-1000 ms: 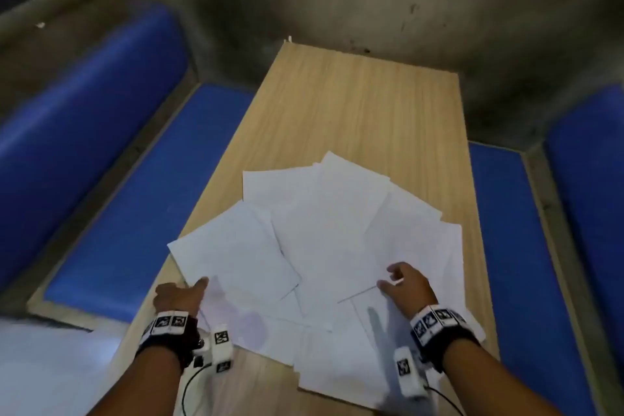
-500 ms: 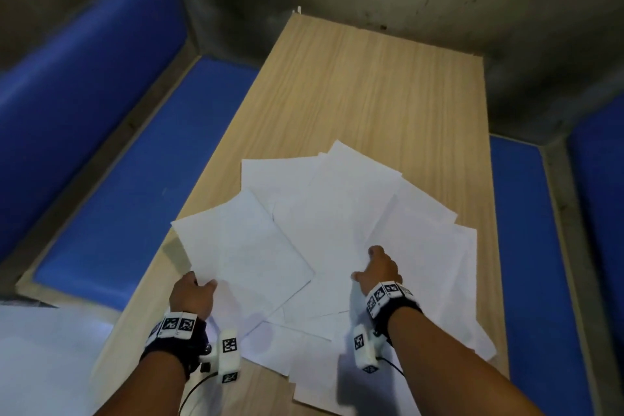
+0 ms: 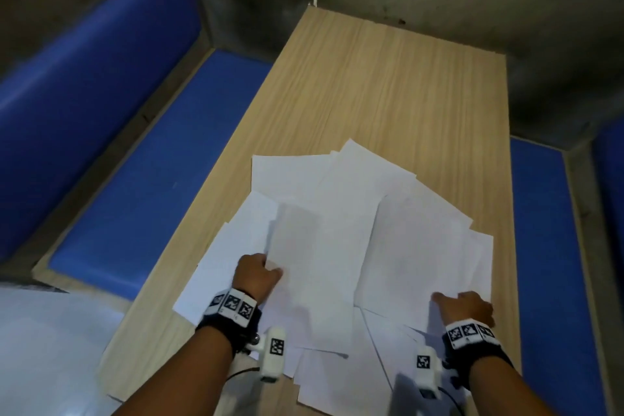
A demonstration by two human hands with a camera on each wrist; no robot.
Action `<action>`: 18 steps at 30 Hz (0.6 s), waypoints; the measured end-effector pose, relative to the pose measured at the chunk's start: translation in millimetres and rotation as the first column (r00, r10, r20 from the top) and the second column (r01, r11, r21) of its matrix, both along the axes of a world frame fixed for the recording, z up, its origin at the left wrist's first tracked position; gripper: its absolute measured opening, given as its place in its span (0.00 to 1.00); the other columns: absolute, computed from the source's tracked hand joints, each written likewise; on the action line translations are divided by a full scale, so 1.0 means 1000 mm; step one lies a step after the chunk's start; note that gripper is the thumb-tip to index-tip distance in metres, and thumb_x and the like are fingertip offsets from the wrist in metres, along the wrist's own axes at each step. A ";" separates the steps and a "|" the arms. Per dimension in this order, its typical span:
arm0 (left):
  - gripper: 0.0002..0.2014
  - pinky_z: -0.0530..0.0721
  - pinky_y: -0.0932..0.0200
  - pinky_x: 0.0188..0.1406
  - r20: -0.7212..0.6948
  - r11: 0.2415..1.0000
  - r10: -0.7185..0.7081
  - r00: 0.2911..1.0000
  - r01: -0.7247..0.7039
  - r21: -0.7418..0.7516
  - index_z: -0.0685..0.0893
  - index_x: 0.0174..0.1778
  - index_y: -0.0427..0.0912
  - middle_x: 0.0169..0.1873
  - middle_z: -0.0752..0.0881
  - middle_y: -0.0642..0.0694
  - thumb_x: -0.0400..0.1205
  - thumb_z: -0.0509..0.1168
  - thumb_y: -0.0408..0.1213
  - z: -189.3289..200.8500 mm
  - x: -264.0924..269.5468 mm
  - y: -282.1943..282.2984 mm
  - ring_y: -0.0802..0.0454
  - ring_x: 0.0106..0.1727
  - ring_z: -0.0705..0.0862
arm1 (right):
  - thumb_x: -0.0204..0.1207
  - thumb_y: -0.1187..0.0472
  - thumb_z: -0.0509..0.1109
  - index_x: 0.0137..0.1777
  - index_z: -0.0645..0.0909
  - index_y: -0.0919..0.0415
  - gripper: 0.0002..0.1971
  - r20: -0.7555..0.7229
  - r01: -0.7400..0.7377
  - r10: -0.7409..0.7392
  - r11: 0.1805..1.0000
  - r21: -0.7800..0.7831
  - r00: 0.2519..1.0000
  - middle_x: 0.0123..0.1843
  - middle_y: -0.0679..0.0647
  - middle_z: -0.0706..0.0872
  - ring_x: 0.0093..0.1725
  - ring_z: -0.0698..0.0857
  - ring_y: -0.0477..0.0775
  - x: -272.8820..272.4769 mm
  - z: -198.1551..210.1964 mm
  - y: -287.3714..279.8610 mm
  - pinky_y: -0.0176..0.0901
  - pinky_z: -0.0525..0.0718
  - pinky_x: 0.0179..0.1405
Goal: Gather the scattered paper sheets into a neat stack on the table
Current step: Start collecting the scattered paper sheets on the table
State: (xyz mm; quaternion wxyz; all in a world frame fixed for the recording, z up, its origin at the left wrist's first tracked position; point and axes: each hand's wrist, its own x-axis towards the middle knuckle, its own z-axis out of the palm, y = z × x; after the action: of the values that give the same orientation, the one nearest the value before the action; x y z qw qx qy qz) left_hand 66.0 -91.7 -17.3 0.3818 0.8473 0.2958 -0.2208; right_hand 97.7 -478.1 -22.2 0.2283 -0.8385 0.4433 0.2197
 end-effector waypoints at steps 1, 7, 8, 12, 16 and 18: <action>0.19 0.86 0.53 0.57 -0.003 0.997 -0.044 0.999 0.044 0.065 0.90 0.53 0.34 0.58 0.88 0.36 0.75 0.72 0.47 -0.004 0.001 -0.008 0.40 0.56 0.88 | 0.58 0.44 0.80 0.65 0.80 0.68 0.38 0.003 0.012 -0.012 1.000 -0.024 1.000 0.64 0.70 0.80 0.57 0.84 0.73 -0.001 0.002 0.002 0.60 0.88 0.54; 0.20 0.77 0.50 0.68 0.015 0.971 -0.052 0.999 0.047 0.234 0.83 0.66 0.41 0.77 0.64 0.44 0.80 0.68 0.45 -0.013 -0.006 -0.040 0.42 0.73 0.70 | 0.64 0.59 0.84 0.75 0.64 0.73 0.45 0.092 0.101 -0.103 0.994 0.030 0.990 0.73 0.75 0.72 0.70 0.75 0.76 0.000 -0.004 0.007 0.66 0.77 0.64; 0.18 0.77 0.51 0.68 0.026 0.973 -0.063 0.998 0.056 0.225 0.84 0.64 0.39 0.76 0.66 0.43 0.80 0.69 0.42 -0.015 -0.006 -0.041 0.41 0.72 0.72 | 0.66 0.61 0.83 0.77 0.64 0.73 0.43 0.102 0.100 -0.106 0.993 0.063 0.989 0.74 0.74 0.73 0.71 0.75 0.75 0.001 -0.006 0.004 0.65 0.76 0.68; 0.12 0.81 0.52 0.65 0.038 0.987 -0.069 0.997 0.062 0.150 0.85 0.56 0.38 0.68 0.74 0.40 0.78 0.70 0.37 -0.017 -0.006 -0.036 0.41 0.64 0.82 | 0.72 0.65 0.78 0.79 0.67 0.71 0.37 0.187 0.093 -0.120 0.985 0.145 0.975 0.77 0.71 0.74 0.73 0.76 0.72 0.000 -0.004 -0.003 0.59 0.75 0.74; 0.09 0.85 0.54 0.51 0.068 0.999 -0.024 0.997 0.022 0.036 0.79 0.53 0.43 0.51 0.85 0.44 0.78 0.68 0.32 -0.016 -0.007 -0.033 0.43 0.51 0.86 | 0.79 0.58 0.73 0.79 0.67 0.70 0.32 0.266 0.060 -0.108 0.981 0.183 0.958 0.80 0.67 0.72 0.77 0.72 0.70 -0.001 0.006 -0.007 0.58 0.70 0.78; 0.18 0.81 0.59 0.50 0.104 0.994 0.070 0.992 -0.061 -0.086 0.75 0.63 0.40 0.53 0.83 0.45 0.79 0.68 0.28 -0.012 -0.006 -0.030 0.44 0.51 0.84 | 0.79 0.59 0.72 0.70 0.77 0.71 0.23 0.355 0.043 -0.105 0.983 0.178 0.929 0.70 0.70 0.81 0.69 0.80 0.70 -0.001 0.010 -0.009 0.55 0.77 0.67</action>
State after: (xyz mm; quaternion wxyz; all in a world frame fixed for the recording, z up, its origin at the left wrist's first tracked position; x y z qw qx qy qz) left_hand 59.6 -122.0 -29.7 0.4389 0.8312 0.2934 -0.1744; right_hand 96.6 -486.8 -11.8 0.3838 -0.8251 0.4050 0.0887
